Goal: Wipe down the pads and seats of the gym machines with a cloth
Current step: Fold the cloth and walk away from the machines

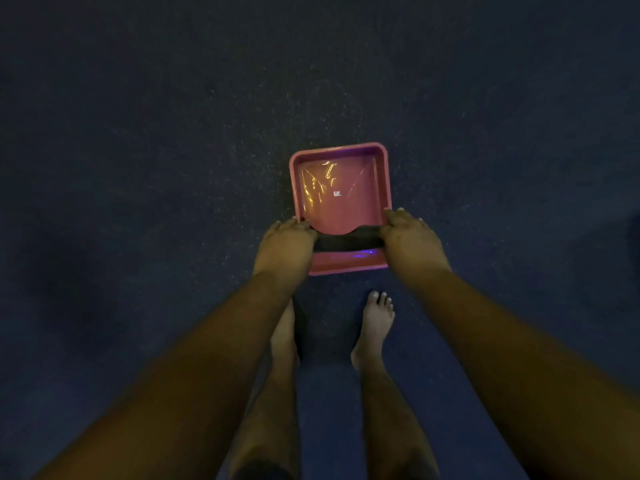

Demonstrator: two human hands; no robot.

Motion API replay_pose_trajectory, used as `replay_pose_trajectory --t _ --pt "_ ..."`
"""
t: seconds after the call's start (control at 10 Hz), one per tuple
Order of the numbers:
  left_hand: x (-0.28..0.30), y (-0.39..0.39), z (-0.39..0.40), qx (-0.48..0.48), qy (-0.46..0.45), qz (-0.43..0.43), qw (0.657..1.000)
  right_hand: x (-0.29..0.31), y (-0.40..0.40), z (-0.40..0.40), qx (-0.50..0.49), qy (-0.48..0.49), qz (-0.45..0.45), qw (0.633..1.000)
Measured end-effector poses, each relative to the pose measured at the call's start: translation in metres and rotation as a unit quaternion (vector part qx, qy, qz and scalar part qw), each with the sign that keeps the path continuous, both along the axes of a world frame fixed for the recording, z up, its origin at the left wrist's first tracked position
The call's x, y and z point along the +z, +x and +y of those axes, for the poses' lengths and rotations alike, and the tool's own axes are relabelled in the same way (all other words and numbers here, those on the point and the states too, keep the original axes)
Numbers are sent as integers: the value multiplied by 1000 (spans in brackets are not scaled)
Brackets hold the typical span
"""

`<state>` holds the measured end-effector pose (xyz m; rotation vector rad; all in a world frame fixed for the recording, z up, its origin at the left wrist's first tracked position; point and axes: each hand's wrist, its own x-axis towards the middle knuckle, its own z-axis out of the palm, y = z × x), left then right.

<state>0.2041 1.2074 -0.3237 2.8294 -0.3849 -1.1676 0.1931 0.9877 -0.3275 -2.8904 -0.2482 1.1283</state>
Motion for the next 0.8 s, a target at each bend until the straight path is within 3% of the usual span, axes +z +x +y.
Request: replay_pose_trajectory --t 0.1,0.3,0.4,0.5,0.6,0.8 --pt "-29 17 -1 10 -10 -52 999 -27 16 -4 -17 10 -44 999" --pt "-67 20 3 13 -19 -57 998 -59 12 -11 -12 45 -97 994" --pt "-80 10 4 21 -9 -12 1000 -74 4 -9 -17 44 -47 998" --pt "-83 -9 0 72 -17 71 995 -88 -14 -8 -89 61 71 992" --pt "-72 -16 -2 92 -31 89 991 -79 -24 -7 -160 99 95 978" --pt "20 -11 4 106 -47 64 991 3 -24 -1 -196 120 39 972"
